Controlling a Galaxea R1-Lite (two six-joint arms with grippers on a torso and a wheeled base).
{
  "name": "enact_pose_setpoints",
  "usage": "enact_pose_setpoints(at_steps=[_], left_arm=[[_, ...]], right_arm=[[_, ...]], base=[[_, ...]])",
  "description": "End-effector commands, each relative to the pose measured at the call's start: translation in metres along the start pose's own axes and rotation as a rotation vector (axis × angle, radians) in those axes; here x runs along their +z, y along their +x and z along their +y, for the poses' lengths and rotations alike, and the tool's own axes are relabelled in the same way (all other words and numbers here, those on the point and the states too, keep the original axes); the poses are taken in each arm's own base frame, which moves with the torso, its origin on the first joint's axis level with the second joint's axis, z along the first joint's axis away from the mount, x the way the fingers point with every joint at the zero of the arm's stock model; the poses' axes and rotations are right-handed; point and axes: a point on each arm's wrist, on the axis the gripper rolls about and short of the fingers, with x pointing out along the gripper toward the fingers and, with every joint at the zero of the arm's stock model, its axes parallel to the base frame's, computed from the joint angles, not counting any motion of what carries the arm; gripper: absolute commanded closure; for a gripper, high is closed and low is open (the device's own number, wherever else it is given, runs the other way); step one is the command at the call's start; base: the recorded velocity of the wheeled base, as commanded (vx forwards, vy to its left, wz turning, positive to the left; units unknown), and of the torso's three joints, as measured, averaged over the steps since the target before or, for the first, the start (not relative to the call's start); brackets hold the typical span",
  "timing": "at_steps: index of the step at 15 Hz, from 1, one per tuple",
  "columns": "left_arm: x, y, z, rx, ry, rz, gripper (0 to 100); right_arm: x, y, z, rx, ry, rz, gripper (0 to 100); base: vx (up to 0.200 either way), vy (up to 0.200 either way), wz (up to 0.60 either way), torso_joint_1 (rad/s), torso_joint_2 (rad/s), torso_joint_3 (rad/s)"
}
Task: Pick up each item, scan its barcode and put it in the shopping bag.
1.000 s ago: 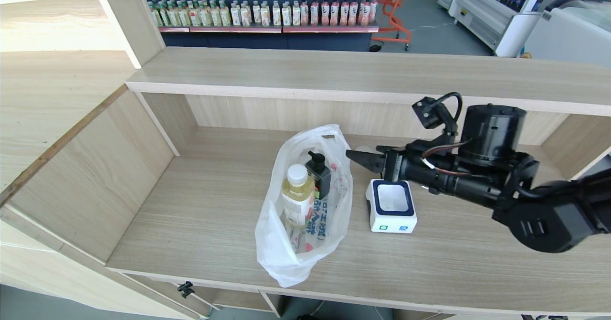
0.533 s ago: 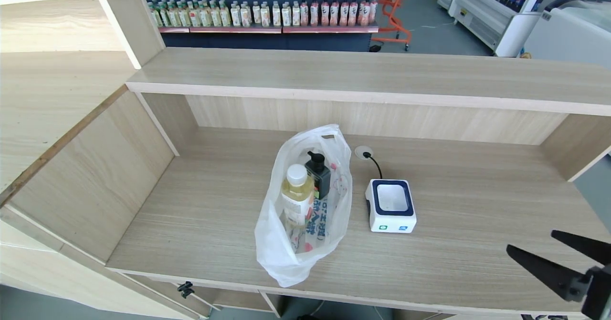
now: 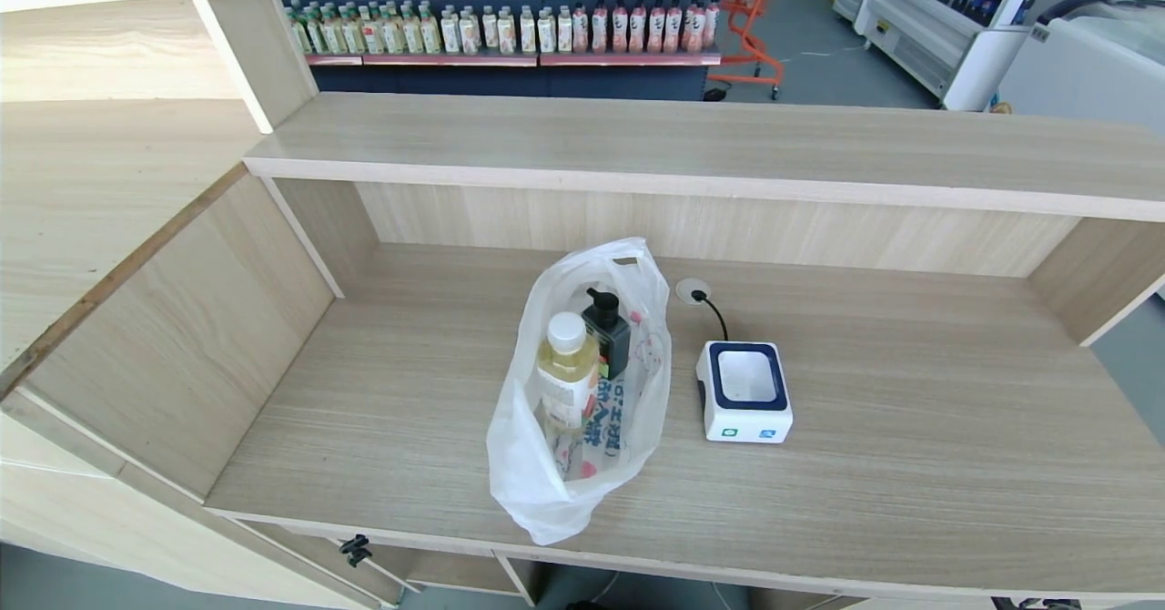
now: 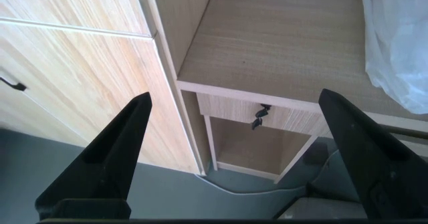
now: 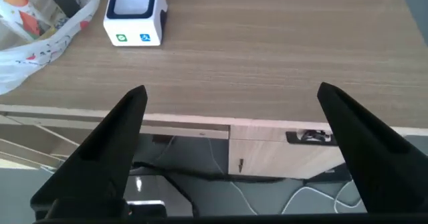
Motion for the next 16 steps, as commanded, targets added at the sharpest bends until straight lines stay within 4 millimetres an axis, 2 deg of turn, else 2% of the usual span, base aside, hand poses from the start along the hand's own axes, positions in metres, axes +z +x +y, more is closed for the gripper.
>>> enact_pose_setpoints(at_steps=[1,3,4,12,16], left_arm=[[0.0000,0.0000,0.0000,-0.001,0.000,0.000,0],[0.0000,0.0000,0.0000,0.001,0.000,0.000,0],[0.0000,0.0000,0.0000,-0.001,0.000,0.000,0],[0.0000,0.0000,0.0000,0.001,0.000,0.000,0],[0.0000,0.0000,0.0000,-0.001,0.003,0.000,0]], right_arm=[[-0.0039,-0.0048,0.0002,-0.010,0.001,-0.063,0],[-0.0038,-0.0049,0.0002,-0.013,0.004,-0.065,0],[-0.0038,-0.0049,0.0002,-0.011,0.003,-0.065,100],[-0.0039,-0.0048,0.0002,-0.011,0.004,-0.063,100],[-0.0039,-0.0048,0.0002,-0.011,0.004,-0.063,100]], base=[[0.000,0.000,0.00,0.000,0.00,0.000],[0.000,0.000,0.00,0.000,0.00,0.000],[0.000,0.000,0.00,0.000,0.00,0.000],[0.000,0.000,0.00,0.000,0.00,0.000],[0.200,-0.200,0.00,-0.001,0.00,0.001]])
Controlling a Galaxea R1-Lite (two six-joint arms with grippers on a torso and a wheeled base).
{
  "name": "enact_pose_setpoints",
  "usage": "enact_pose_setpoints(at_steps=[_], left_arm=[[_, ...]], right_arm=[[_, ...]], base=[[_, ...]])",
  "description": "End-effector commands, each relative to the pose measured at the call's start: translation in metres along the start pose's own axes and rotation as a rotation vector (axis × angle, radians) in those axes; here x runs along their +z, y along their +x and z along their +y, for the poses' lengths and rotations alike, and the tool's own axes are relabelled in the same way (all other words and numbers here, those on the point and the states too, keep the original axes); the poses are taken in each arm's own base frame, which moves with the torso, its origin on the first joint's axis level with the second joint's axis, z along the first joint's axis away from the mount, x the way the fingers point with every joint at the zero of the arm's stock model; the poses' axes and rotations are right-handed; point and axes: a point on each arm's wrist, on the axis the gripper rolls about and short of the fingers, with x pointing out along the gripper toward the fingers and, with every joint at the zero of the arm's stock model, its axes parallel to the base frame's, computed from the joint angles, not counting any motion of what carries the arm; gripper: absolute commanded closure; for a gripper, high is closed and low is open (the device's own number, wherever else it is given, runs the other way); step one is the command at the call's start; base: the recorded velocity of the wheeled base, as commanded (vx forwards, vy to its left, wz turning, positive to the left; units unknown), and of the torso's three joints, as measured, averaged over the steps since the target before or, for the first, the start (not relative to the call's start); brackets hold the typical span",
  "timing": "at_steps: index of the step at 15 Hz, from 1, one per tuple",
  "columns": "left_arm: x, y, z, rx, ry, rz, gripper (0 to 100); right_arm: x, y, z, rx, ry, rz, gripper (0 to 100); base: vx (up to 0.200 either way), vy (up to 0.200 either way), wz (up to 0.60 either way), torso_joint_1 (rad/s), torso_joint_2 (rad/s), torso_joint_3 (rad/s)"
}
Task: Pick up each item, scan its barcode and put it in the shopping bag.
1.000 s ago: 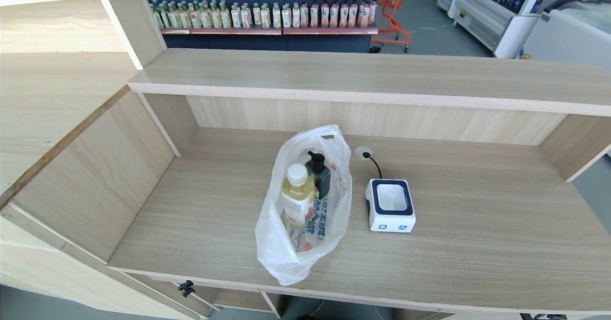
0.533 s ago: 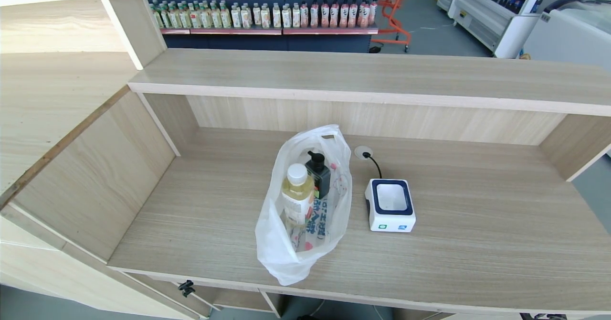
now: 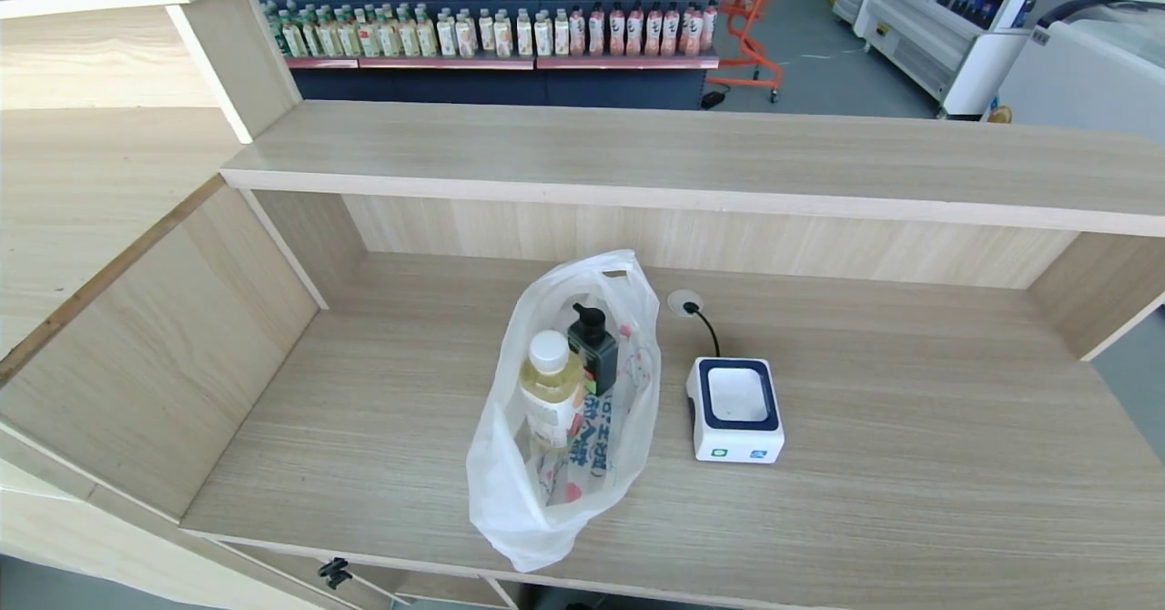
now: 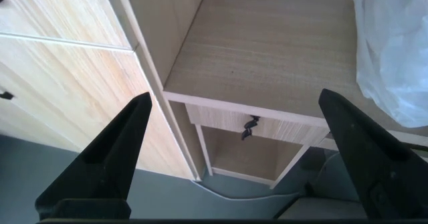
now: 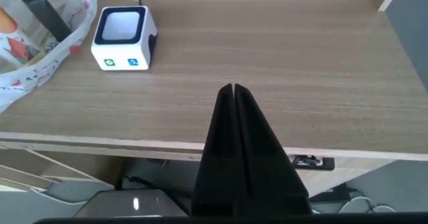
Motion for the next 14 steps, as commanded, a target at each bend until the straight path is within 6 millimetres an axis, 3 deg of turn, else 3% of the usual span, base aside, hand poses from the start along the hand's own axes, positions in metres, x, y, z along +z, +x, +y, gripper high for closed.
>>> enact_pose_setpoints(at_steps=[1,2,14], left_arm=[[0.0000,0.0000,0.0000,0.001,0.000,0.000,0],[0.0000,0.0000,0.0000,-0.001,-0.001,0.000,0],[0.0000,0.0000,0.0000,0.001,-0.003,0.000,0]], right_arm=[[0.0001,0.0004,0.0000,-0.001,-0.001,0.004,100],[0.0001,0.0004,0.0000,0.000,-0.001,0.004,100],[0.0000,0.0004,0.0000,0.002,-0.002,0.005,100]], base=[[0.200,0.000,0.00,0.022,0.02,0.002],[0.200,0.000,0.00,0.012,0.00,-0.002],[0.000,0.000,0.00,0.000,0.00,0.000]])
